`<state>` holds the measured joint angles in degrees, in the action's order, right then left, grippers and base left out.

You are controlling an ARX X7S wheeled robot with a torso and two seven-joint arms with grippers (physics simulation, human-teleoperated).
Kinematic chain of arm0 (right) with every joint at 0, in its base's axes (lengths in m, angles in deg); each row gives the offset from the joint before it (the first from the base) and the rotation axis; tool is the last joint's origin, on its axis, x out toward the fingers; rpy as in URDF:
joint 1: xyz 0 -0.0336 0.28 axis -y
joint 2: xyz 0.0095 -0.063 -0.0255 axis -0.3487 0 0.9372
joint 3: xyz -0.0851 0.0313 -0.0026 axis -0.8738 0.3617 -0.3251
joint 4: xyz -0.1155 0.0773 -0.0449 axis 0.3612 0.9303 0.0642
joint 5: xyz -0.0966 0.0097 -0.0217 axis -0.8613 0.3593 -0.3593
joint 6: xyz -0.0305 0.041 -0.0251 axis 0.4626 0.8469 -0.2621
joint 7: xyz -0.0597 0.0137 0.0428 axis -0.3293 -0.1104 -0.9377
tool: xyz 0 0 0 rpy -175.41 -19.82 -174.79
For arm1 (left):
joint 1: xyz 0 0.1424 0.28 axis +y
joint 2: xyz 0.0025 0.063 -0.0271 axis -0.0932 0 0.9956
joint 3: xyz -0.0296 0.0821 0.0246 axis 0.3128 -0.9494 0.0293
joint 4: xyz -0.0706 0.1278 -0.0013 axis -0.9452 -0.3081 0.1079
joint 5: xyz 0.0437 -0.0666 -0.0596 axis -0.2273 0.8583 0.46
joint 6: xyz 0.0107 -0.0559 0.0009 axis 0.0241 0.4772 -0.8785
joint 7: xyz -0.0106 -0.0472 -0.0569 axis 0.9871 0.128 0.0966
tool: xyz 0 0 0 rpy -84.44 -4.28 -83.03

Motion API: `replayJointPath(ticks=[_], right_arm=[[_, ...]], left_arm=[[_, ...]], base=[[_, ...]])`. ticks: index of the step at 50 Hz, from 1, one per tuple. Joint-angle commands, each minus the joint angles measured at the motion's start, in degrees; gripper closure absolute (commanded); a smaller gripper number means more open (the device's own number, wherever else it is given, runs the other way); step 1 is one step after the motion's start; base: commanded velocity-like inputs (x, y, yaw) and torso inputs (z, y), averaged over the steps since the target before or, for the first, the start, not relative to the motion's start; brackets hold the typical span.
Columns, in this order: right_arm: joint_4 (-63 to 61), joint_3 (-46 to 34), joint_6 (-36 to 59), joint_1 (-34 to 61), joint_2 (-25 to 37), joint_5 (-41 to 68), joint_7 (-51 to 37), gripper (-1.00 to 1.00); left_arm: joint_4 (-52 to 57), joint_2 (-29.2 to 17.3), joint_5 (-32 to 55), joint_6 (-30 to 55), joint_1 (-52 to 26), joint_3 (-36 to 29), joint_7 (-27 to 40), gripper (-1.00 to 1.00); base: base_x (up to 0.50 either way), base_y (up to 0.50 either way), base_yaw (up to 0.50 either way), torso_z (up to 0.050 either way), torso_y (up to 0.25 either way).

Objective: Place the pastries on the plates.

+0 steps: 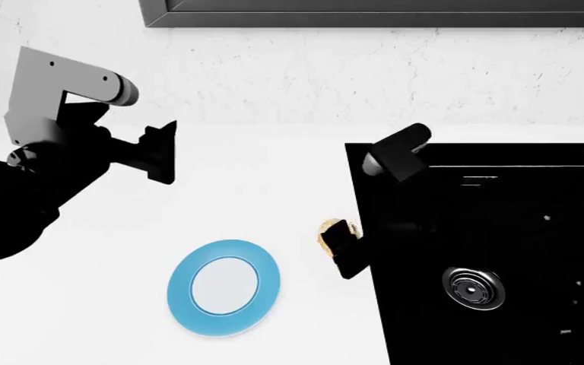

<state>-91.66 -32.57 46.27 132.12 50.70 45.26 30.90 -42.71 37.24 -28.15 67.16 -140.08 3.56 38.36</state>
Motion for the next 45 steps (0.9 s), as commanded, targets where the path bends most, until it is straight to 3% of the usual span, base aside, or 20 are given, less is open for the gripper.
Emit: replayJointPath(ticks=[1, 22, 23, 45], right_arm=[[3.55, -6.11, -5.51, -0.29, -0.74, -4.22, 5.14, -1.00], [3.75, -8.42, -6.48, -0.97, -0.51, -4.71, 6.07, -1.00], [3.42, -8.59, -6.50, -0.87, -0.47, -4.78, 6.02, 1.00], [-0.68, -7.72, -6.92, 4.11, -5.24, -1.73, 5.53, 1.00]], left_arm=[[0.29, -0.05, -0.01, -0.32, 0.48, -0.03, 0.59, -1.00], [0.63, -0.63, 0.21, -1.02, 0.99, -0.23, 0.64, -1.00], [0.59, -0.60, 0.19, -1.07, 0.98, -0.27, 0.66, -1.00], [-0.01, -1.02, 0.46, -1.80, 0.77, -0.13, 0.59, -1.00]], base=[[0.00, 0.00, 0.00, 0.000, 0.000], [0.00, 0.00, 0.00, 0.000, 0.000], [0.00, 0.00, 0.00, 0.000, 0.000], [0.00, 0.00, 0.00, 0.000, 0.000]])
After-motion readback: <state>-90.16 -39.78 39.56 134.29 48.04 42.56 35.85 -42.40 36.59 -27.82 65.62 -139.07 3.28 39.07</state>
